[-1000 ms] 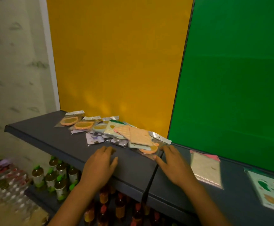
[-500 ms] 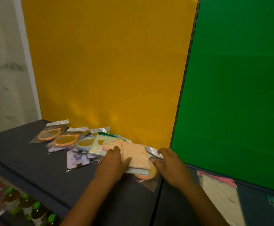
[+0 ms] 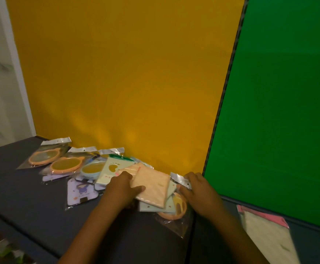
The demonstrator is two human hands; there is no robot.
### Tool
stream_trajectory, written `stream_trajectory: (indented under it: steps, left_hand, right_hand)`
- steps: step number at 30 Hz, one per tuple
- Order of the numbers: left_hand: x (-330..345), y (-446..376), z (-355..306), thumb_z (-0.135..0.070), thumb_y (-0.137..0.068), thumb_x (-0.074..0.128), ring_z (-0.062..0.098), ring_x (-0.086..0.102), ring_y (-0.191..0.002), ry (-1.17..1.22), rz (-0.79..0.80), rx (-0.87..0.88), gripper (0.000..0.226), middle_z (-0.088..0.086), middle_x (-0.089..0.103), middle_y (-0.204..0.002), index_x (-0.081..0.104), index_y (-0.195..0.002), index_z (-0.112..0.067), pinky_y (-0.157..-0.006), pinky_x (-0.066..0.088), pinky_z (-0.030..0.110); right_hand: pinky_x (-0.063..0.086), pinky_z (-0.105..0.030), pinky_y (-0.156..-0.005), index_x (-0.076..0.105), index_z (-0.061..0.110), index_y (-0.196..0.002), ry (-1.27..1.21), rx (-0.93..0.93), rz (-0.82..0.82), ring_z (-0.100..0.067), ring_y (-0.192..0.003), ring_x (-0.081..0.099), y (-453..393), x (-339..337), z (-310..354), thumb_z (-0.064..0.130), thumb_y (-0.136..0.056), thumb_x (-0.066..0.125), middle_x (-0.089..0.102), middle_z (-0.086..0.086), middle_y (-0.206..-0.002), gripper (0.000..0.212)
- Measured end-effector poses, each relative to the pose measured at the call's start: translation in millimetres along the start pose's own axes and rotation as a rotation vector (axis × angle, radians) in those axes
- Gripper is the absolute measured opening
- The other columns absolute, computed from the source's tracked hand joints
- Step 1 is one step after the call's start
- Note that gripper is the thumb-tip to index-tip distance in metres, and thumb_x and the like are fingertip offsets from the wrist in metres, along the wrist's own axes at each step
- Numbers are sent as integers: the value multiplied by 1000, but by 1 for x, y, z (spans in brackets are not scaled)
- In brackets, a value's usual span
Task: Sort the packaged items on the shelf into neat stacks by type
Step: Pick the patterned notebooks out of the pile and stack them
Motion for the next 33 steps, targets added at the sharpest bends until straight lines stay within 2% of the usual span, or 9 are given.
stream_trajectory:
  steps: [2,4,6,11,14,20,26,30,33]
  left_hand:
    - [-10,-3,6,-49,-79,69,19,67,-83,24,5,6,52,3,64,-109,52,-119,-19,-78,57,35]
    - [-20,-4,14,-41,-83,69,20,71,-68,122,36,6,34,4,70,-87,56,-103,-17,-67,58,31]
    - [-31,-3,23,-32,-86,68,18,70,-56,301,84,-18,28,7,71,-74,56,-102,-12,-57,57,28]
    - [-52,0,57,-18,-88,67,27,71,-73,736,116,-103,28,18,66,-101,53,-108,-6,-53,58,30]
    - [-58,2,81,-16,-88,65,31,69,-84,921,96,-135,30,20,63,-107,54,-112,-3,-53,58,29]
    - [-61,7,110,-15,-90,61,29,67,-83,1228,119,-128,22,20,65,-101,58,-108,-4,-58,61,30]
    - [-63,-1,130,-18,-89,63,37,69,-87,1288,42,-112,35,24,66,-106,54,-119,-2,-63,61,36]
    - [-69,-7,139,-19,-88,62,39,69,-94,1367,52,-96,38,22,63,-116,52,-123,-6,-74,59,47]
    - [-70,-9,141,-20,-89,60,37,69,-94,1388,71,-87,37,20,61,-120,52,-124,-10,-76,58,49]
  right_hand:
    - [47,-33,-75,50,24,-116,-24,2,-17,-15,-92,52,-3,-1,4,51,-94,47,51,1,-113,36]
    - [47,-34,-75,50,24,-116,-38,2,-36,-16,-93,53,-6,-1,11,51,-94,48,51,1,-112,35]
    - [48,-34,-77,50,25,-117,-44,-2,-42,-16,-97,53,-8,2,20,50,-94,49,52,2,-114,34]
    - [46,-31,-79,51,25,-117,-50,-13,-45,-16,-101,53,-17,10,44,47,-94,51,53,2,-116,32]
    - [47,-33,-82,51,24,-116,-17,3,-14,-16,-101,53,-20,22,57,47,-94,51,54,2,-115,32]
    - [39,-32,-80,49,20,-125,113,67,155,-20,-108,48,-32,45,74,69,-82,53,54,-4,-122,65]
    - [38,-32,-80,49,19,-126,188,121,215,-20,-109,45,-43,46,81,81,-68,55,53,-3,-122,85]
    - [31,-32,-77,51,20,-121,187,145,213,-14,-97,33,-46,41,89,76,-66,64,45,3,-104,79]
    - [33,-31,-73,51,24,-109,168,171,201,-15,-97,38,-49,38,91,72,-65,69,46,4,-100,68]
Point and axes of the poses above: each hand's wrist, its own y-axis away from the middle knuckle, its own x-axis out of the palm, z = x × y, the point moved 2 cm from there along -y, towards the middle knuckle
